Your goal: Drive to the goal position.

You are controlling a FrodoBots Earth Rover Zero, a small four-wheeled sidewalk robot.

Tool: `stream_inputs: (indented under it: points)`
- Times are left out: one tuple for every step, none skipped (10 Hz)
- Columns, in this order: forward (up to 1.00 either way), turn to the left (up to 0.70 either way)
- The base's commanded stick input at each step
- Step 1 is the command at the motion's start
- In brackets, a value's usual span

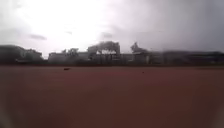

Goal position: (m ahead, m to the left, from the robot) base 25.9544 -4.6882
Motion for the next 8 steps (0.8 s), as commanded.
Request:
stream_inputs:
  points:
    - [0.5, 0.0]
    - [0.5, 0.0]
    - [0.5, 0.0]
    - [0.5, 0.0]
    - [0.5, 0.0]
    - [0.5, 0.0]
    - [0.5, 0.0]
    - [0.5, 0.0]
